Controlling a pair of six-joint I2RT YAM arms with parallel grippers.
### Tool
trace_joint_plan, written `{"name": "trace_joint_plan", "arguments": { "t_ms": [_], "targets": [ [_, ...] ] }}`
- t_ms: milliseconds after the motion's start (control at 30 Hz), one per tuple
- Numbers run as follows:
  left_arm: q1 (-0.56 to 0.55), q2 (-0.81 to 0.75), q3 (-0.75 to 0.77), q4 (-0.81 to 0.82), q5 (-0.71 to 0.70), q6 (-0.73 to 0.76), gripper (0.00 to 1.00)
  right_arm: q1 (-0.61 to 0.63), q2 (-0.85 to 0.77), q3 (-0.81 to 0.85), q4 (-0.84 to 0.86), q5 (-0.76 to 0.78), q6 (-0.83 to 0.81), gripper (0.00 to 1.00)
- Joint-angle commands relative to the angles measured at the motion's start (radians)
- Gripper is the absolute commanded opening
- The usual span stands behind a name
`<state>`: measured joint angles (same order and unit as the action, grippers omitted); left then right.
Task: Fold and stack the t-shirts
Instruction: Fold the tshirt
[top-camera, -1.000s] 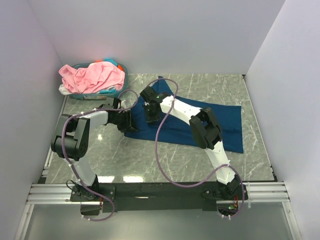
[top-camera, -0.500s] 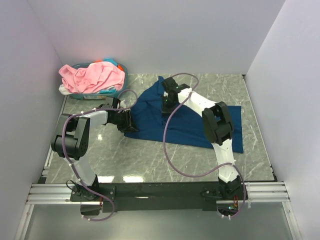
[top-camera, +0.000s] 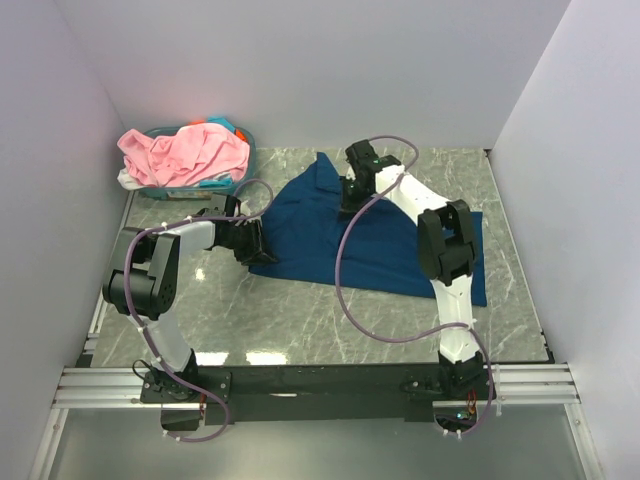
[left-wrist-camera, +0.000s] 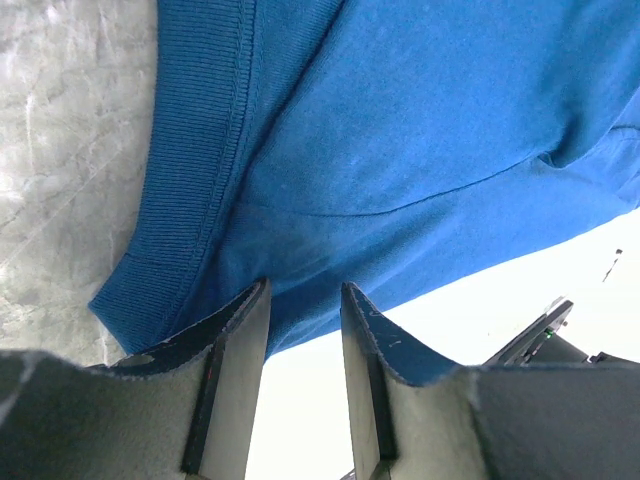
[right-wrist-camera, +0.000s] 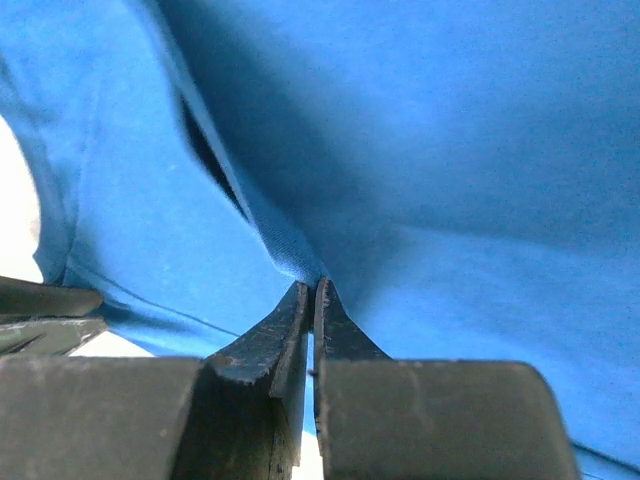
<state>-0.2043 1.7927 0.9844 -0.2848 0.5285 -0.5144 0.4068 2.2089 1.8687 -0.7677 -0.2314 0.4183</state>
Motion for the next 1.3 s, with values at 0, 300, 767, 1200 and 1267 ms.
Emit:
{"name": "trace_joint_plan", "arguments": {
  "t_ms": [0, 300, 767, 1200, 1267],
  "targets": [
    [0.000, 0.024, -0.010, -0.022, -0.053, -0.001, 0.41, -0.029, 0.009, 0.043, -0.027, -0.028, -0.032, 0.02],
    [-0.001, 0.025, 0.005, -0.033, -0.061, -0.018, 0.42, -0.056, 0.067, 0.115, -0.087, -0.005, -0.072, 0.05],
    [-0.018, 0.033, 0.089, -0.085, -0.082, -0.032, 0.53, -0.158, -0.044, 0.104, -0.081, 0.056, -0.056, 0.44],
    [-0.069, 0.051, 0.401, -0.166, -0.098, -0.038, 0.59, -0.339, -0.419, -0.440, 0.019, 0.053, -0.061, 0.44],
    [-0.087, 0.109, 0.463, -0.171, -0.076, -0.036, 0.59, -0.382, -0.445, -0.496, 0.018, 0.056, -0.070, 0.44]
  ]
}}
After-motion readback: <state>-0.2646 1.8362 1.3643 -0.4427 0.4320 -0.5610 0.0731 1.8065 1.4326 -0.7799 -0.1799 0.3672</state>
